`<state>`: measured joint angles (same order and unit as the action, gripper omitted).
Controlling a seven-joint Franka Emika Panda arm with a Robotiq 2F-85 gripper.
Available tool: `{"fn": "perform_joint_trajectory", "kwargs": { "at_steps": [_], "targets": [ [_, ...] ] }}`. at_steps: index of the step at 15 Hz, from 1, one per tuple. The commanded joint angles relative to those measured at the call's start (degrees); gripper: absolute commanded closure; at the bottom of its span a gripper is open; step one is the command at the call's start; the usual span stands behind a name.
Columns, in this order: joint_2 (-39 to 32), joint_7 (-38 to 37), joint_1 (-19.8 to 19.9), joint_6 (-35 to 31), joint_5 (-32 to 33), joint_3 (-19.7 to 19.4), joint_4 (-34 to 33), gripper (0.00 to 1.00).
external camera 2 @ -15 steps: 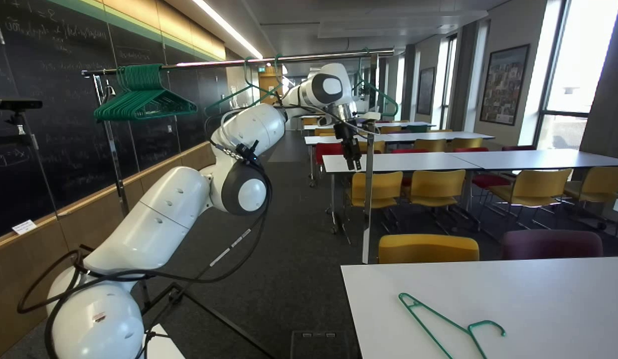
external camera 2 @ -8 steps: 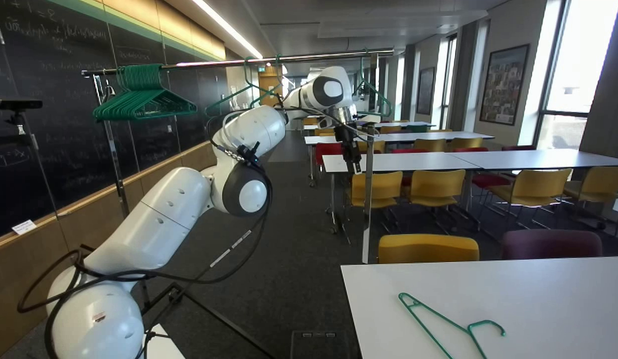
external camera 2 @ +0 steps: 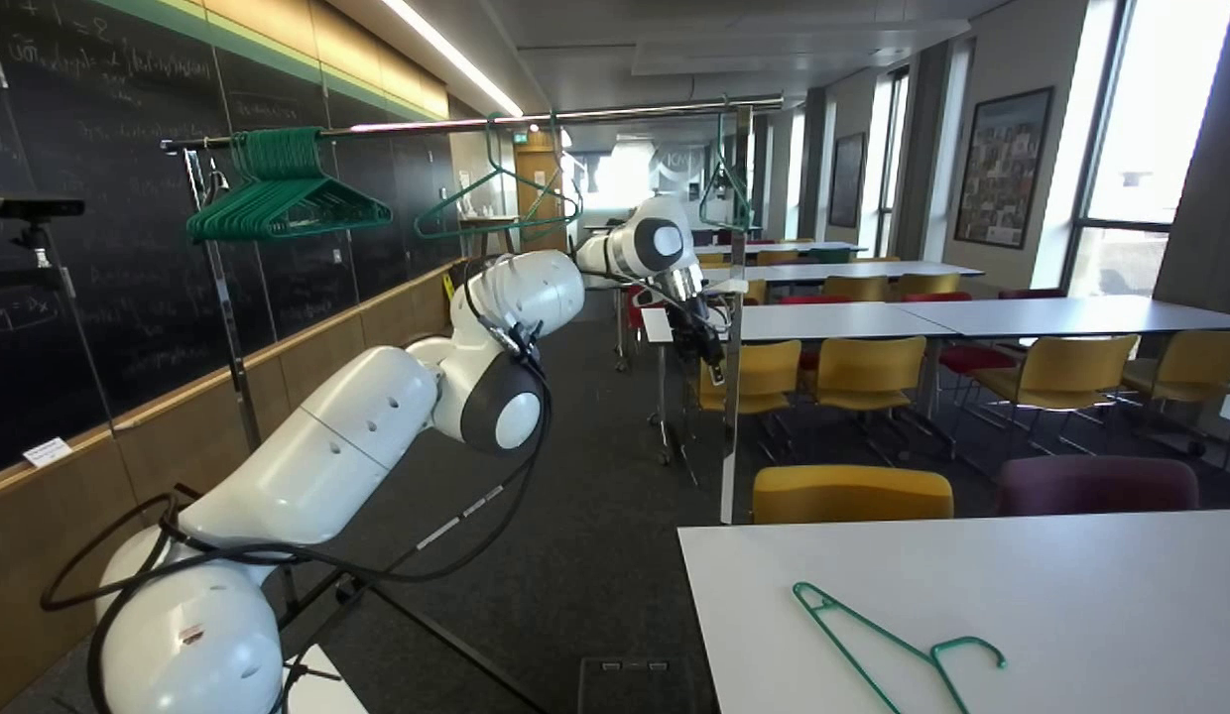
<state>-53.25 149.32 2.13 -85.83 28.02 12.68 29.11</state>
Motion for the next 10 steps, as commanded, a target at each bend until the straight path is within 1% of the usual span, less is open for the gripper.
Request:
{"fn": "perform_joint_trajectory", "kwargs": {
  "at_steps": [1,5,6,8,10],
  "targets": [
    [4.6,-0.1,4.5,-8.5,7.6,10.3,13.9,0.00],
    [5.2,-0.1,9.6,-13.3,13.1,19.3,22.7,0.00],
    [5.2,-0.1,11.6,-13.7,13.7,22.3,24.6,0.00],
    [5.4,-0.1,15.2,-15.1,14.1,26.4,28.6,0.00],
    [6.1,-0.1,18.7,-16.1,14.2,29.6,32.8,0.00]
  ]
}}
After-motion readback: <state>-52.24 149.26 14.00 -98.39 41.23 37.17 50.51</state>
